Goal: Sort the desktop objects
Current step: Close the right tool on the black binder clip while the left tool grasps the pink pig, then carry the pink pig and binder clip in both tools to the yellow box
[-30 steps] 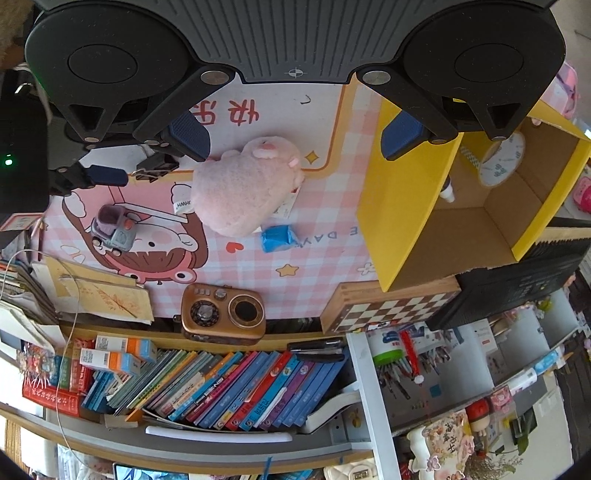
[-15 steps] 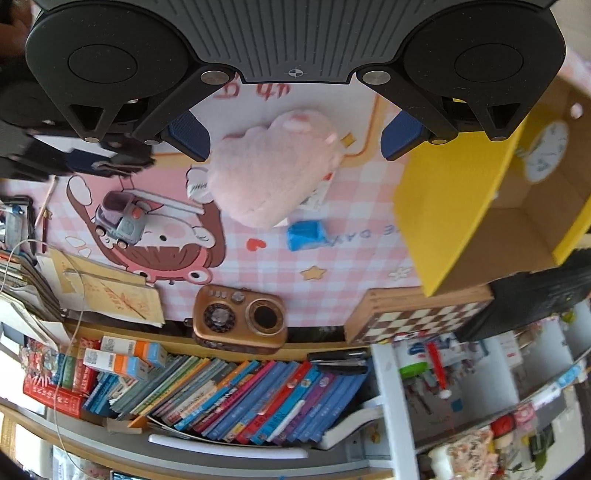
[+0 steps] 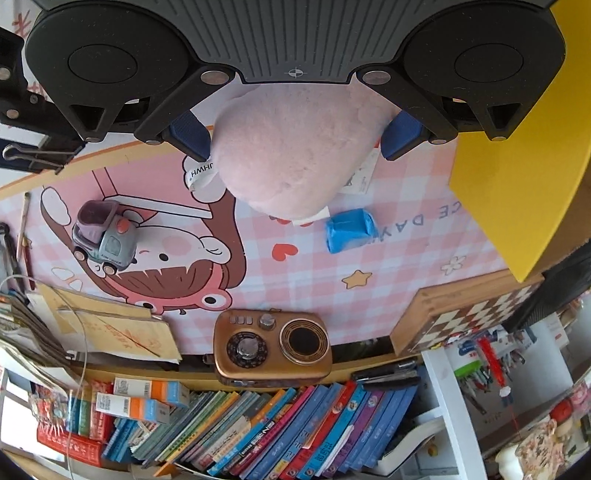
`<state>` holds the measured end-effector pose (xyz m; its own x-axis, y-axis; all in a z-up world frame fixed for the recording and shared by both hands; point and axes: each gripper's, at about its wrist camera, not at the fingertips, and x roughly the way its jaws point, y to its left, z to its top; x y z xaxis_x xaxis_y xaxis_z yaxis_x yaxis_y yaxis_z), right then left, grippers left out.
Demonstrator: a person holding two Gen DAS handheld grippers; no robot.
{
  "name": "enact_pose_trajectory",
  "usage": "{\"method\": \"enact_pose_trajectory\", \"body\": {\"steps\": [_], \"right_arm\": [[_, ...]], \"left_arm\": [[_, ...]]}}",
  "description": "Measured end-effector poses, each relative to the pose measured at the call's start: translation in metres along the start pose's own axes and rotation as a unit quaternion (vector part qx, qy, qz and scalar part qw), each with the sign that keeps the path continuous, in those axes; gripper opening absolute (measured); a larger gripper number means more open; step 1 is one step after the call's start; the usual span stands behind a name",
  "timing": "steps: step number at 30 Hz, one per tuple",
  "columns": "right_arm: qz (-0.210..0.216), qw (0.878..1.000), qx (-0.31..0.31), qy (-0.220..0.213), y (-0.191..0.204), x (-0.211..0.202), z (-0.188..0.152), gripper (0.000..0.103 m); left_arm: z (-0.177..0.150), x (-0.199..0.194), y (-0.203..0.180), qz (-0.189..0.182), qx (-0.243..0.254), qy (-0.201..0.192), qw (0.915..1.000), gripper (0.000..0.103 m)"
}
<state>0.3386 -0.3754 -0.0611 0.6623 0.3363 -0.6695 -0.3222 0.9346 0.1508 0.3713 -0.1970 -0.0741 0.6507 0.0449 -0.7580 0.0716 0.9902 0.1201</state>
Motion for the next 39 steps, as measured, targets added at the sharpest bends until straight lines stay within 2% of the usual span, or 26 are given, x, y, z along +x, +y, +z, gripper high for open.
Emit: {"method": "enact_pose_trajectory", "body": {"steps": [3, 9, 14, 19, 31, 39], "right_arm": [[-0.002, 1.0, 0.007, 0.001, -0.002, -0.002, -0.002, 0.037], [-0.001, 1.0, 0.012, -0.003, -0.003, -0.007, -0.003, 0.037], [0.001, 1.0, 0.012, -0.004, -0.002, -0.011, -0.003, 0.037], [0.004, 1.0, 0.008, -0.006, 0.002, -0.018, -0.006, 0.037], [0.002, 1.0, 0.003, -0.011, 0.022, -0.046, -0.016, 0.037], [-0.004, 1.0, -0.009, -0.023, 0.049, -0.07, -0.024, 0.037]], "left_arm": [[-0.002, -0.001, 0.001, -0.005, -0.005, -0.002, 1.0, 0.085], [-0.003, -0.025, 0.007, -0.019, -0.023, -0.024, 0.9993, 0.08], [-0.003, -0.058, 0.012, -0.035, -0.049, -0.055, 0.9967, 0.079], [-0.01, -0.086, 0.015, -0.043, -0.053, -0.084, 0.9941, 0.079], [-0.04, -0.127, 0.026, -0.062, -0.082, -0.093, 0.9903, 0.079], [-0.062, -0.149, 0.042, -0.081, -0.093, -0.1, 0.9873, 0.079]]}}
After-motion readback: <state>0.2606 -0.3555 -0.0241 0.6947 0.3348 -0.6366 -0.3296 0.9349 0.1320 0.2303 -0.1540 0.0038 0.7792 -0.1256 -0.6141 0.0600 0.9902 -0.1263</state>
